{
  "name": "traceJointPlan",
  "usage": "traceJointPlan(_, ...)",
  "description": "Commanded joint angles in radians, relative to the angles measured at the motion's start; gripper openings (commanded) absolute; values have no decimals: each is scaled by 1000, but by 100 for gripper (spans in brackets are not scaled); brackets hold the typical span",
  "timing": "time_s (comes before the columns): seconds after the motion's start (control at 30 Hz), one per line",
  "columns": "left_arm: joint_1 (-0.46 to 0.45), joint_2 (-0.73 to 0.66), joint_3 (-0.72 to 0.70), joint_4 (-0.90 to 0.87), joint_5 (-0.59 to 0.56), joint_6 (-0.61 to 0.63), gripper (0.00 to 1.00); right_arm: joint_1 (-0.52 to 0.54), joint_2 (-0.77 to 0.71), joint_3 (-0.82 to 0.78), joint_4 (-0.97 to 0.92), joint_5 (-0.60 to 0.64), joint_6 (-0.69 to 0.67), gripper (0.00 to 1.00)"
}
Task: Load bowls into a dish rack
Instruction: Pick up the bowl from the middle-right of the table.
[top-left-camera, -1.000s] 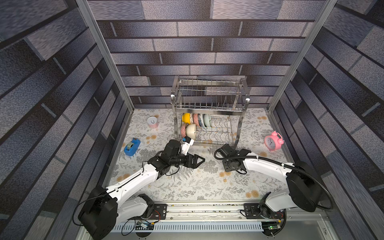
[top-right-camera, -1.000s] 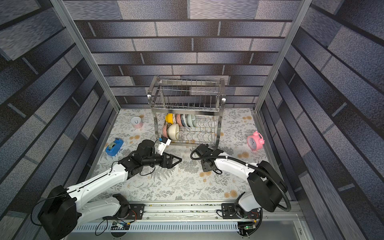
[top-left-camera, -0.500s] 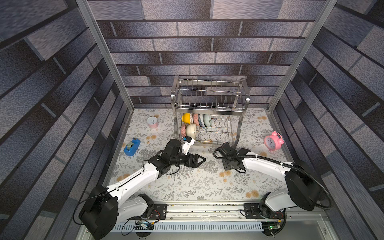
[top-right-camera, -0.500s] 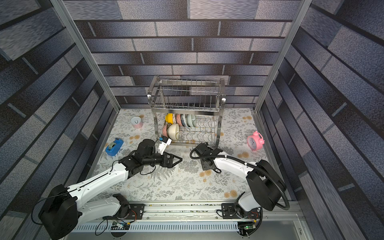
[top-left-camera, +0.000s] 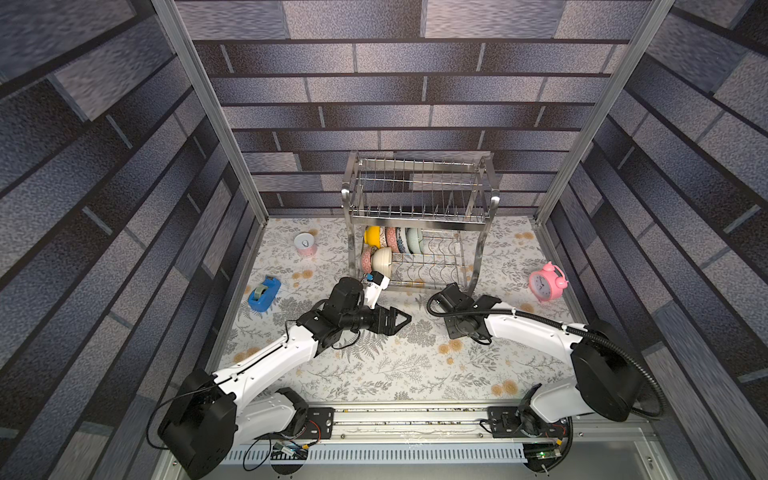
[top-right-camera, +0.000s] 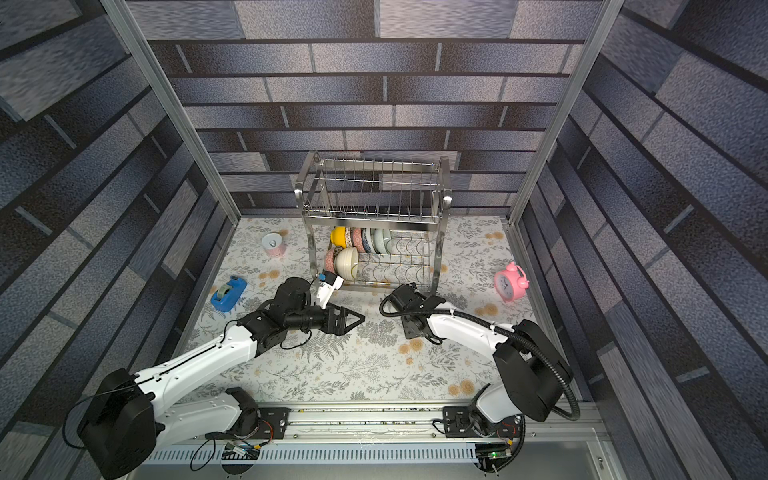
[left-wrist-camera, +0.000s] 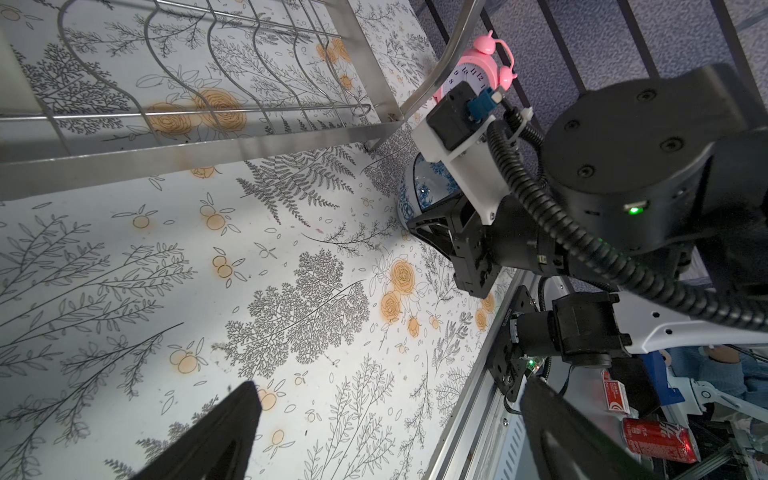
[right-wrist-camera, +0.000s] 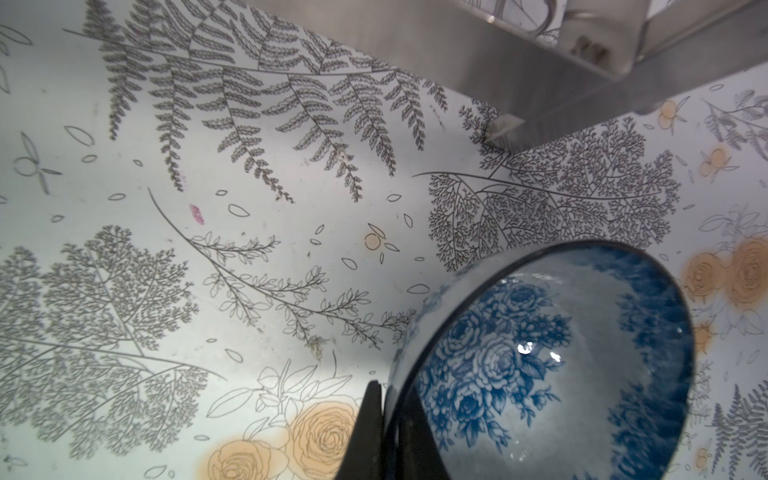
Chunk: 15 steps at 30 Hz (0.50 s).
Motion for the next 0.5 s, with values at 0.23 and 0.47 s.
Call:
traceJointPlan(0.23, -4, -40, 23, -40, -32, 16, 100, -7, -100, 19, 58, -206, -31, 0)
traceJointPlan(0.47, 3, -84, 17, -61, -55, 19, 100, -7, -171, 24, 171, -381, -14, 0)
